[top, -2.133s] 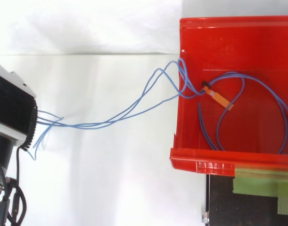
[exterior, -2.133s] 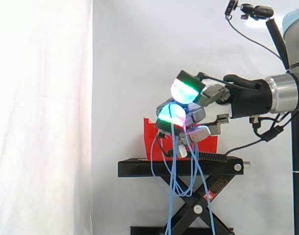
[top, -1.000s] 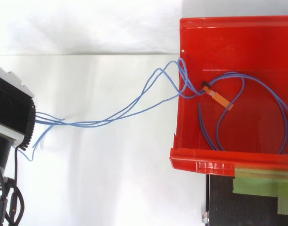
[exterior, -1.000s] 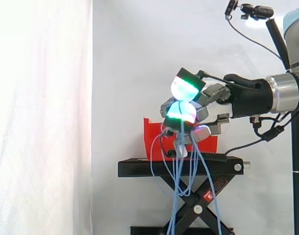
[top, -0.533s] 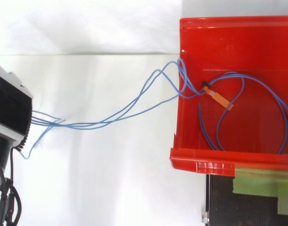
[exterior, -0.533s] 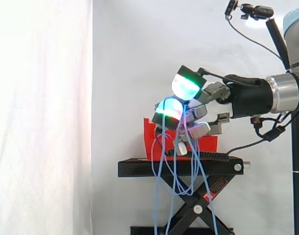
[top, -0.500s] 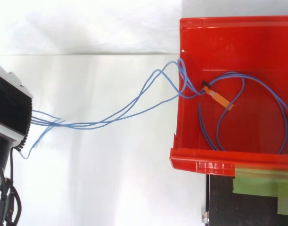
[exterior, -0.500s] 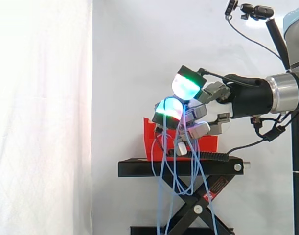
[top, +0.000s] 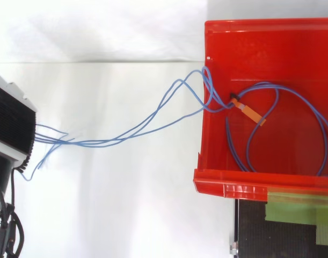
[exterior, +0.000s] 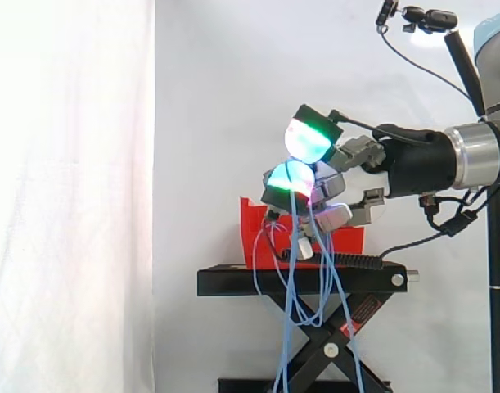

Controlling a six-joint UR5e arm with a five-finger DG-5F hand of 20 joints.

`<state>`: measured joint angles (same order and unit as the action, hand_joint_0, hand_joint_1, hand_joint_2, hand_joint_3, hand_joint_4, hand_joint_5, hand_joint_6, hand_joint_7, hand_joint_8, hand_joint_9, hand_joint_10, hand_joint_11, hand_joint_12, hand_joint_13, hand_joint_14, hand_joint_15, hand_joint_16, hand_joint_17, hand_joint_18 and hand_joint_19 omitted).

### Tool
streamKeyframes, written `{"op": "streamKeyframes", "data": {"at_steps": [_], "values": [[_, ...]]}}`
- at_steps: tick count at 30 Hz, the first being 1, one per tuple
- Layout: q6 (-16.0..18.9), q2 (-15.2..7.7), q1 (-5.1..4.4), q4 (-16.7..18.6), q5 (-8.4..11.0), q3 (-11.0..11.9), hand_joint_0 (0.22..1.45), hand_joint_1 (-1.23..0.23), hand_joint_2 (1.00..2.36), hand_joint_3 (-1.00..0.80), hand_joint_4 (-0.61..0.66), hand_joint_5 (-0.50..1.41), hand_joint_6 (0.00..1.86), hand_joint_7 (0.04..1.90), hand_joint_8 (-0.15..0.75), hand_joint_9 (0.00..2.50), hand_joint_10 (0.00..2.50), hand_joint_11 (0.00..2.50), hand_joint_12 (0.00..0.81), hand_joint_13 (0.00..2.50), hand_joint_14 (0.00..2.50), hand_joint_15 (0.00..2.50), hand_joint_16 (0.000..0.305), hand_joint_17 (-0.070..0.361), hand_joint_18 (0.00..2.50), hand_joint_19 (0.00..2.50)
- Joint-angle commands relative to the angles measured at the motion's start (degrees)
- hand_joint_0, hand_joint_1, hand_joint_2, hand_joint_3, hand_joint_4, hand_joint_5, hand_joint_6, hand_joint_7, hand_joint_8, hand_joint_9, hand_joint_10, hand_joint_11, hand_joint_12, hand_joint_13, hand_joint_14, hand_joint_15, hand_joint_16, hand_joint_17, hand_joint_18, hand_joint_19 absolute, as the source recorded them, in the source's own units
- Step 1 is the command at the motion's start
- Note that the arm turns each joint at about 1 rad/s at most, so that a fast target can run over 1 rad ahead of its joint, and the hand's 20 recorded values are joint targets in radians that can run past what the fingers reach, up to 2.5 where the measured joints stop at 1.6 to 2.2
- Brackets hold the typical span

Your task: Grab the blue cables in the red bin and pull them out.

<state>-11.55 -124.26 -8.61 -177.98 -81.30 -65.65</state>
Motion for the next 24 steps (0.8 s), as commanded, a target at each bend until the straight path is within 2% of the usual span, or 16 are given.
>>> {"op": "streamKeyframes", "data": {"at_steps": [1, 10, 13, 18, 24], "values": [[0.0, 0.0, 0.0, -0.1, 0.0, 0.0, 0.7, -0.69, 1.0, -1.0, 0.08, 0.99, 0.06, 0.88, 0.222, 1.19, 0.87, 1.66, 0.364, 1.35, 0.02, 1.4, 0.057, 0.129, 0.82, 0.75], [0.0, 0.0, 0.0, -0.1, 0.0, 0.0, 0.68, -0.65, 1.0, -1.0, 0.07, 1.08, 0.0, 0.91, 0.225, 1.24, 0.75, 1.74, 0.369, 1.36, 0.02, 1.39, 0.059, 0.132, 0.84, 0.75], [0.0, 0.0, 0.0, -0.1, 0.0, 0.0, 0.69, -0.69, 1.0, -1.0, 0.06, 1.09, 0.0, 0.92, 0.206, 1.26, 0.71, 1.76, 0.361, 1.36, 0.02, 1.39, 0.057, 0.129, 0.83, 0.74], [0.1, 0.0, 0.0, -0.1, 0.0, 0.0, 0.82, -0.86, 1.0, -1.0, 0.03, 1.1, 0.0, 0.96, 0.168, 1.27, 0.6, 1.87, 0.309, 1.33, 0.02, 1.43, 0.05, 0.113, 0.79, 0.77], [0.1, 0.0, 0.0, -0.1, 0.0, 0.0, 0.88, -0.9, 1.0, -0.96, 0.04, 1.08, 0.0, 0.97, 0.165, 1.26, 0.61, 1.88, 0.312, 1.33, 0.02, 1.44, 0.049, 0.11, 0.79, 0.77]]}}
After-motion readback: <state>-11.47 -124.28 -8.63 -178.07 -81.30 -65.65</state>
